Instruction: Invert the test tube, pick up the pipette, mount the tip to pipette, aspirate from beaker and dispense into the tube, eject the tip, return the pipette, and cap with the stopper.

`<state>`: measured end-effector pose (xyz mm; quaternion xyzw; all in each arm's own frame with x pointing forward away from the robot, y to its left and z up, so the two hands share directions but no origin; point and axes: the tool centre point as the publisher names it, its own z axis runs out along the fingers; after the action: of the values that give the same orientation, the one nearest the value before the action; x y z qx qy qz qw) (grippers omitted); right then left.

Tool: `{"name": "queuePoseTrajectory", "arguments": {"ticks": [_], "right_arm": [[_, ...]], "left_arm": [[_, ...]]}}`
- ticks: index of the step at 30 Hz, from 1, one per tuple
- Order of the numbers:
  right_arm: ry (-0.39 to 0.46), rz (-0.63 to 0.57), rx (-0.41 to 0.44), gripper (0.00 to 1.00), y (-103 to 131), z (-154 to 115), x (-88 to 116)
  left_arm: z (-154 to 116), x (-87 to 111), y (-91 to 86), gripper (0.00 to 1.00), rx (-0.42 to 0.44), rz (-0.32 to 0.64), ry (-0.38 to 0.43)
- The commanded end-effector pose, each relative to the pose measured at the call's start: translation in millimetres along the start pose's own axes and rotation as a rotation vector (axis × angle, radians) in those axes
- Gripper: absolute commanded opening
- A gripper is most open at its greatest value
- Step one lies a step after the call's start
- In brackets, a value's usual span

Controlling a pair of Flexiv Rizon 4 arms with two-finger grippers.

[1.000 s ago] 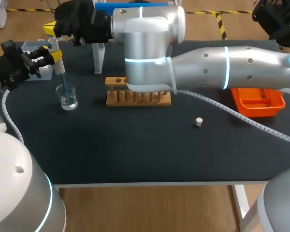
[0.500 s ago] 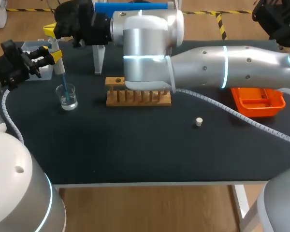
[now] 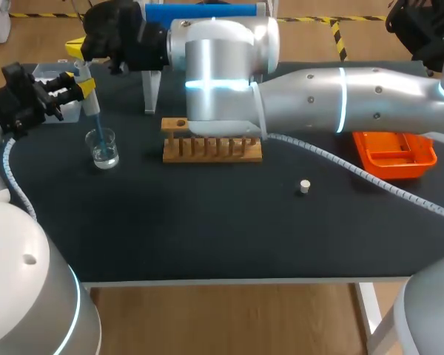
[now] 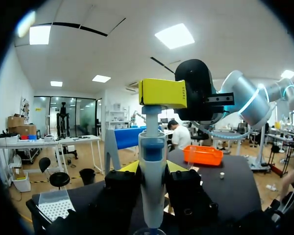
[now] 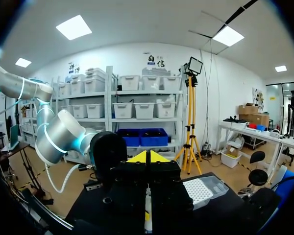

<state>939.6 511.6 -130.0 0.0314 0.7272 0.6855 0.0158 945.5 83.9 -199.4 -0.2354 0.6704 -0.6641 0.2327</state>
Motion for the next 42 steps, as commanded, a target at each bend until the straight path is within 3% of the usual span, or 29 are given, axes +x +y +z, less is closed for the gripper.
{"name": "queuePoseTrajectory", "arguments": {"ticks": [1,23,37,42], "right_arm": [[-0.006,-0.001,0.005,0.0,-8.0,1.3,1.8],[-0.003,0.029,0.047,0.0,-33.9,-2.8,7.1],[-0.005,0.02,0.047,0.0,-29.0,-3.7,6.2],[-0.006,-0.002,0.024,0.0,-11.9,-5.8,5.5]], "left_arm": [[-0.7,0.1,-2.9,0.0,0.005,0.002,0.002],[-0.7,0.1,-2.9,0.0,0.005,0.002,0.002],[-0.7,0.1,-2.9,0.0,0.005,0.002,0.002],[-0.7,0.1,-2.9,0.0,0.005,0.002,0.002]]}}
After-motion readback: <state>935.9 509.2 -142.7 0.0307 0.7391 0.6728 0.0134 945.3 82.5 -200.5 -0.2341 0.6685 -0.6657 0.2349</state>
